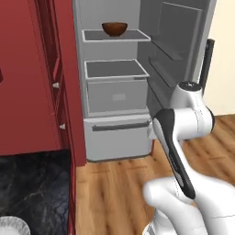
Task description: Pick eggplant from the fridge and place it on the plate on the counter.
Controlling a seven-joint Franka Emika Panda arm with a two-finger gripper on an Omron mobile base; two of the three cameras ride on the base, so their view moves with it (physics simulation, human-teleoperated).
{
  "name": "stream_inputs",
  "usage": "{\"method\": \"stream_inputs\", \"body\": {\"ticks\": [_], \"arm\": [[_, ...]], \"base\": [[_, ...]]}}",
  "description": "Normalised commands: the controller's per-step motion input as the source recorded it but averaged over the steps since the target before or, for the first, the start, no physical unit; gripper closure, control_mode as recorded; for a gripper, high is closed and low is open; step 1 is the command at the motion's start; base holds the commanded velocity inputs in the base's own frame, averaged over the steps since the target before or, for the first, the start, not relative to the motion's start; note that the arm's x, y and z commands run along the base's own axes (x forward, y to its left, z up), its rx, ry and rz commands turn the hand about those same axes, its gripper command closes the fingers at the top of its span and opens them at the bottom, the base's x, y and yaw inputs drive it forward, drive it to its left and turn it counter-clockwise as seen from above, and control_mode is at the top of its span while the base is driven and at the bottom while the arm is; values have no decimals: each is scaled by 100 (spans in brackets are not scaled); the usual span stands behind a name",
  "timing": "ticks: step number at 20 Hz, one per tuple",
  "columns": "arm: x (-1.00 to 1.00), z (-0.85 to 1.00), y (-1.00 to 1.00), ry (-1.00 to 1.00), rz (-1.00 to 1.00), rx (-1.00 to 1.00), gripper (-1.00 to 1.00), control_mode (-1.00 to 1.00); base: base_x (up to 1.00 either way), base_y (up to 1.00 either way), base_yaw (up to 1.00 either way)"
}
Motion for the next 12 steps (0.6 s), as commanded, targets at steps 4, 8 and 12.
{"method": "stream_inputs", "body": {"ticks": [4,8,12], "arm": [[0,0,0,0,0,0,100,100],[0,0,0,0,0,0,100,100],[0,0,0,0,0,0,100,100]], "base": [[-30,-9,37],[-8,-6,55],[-8,0,61]]}}
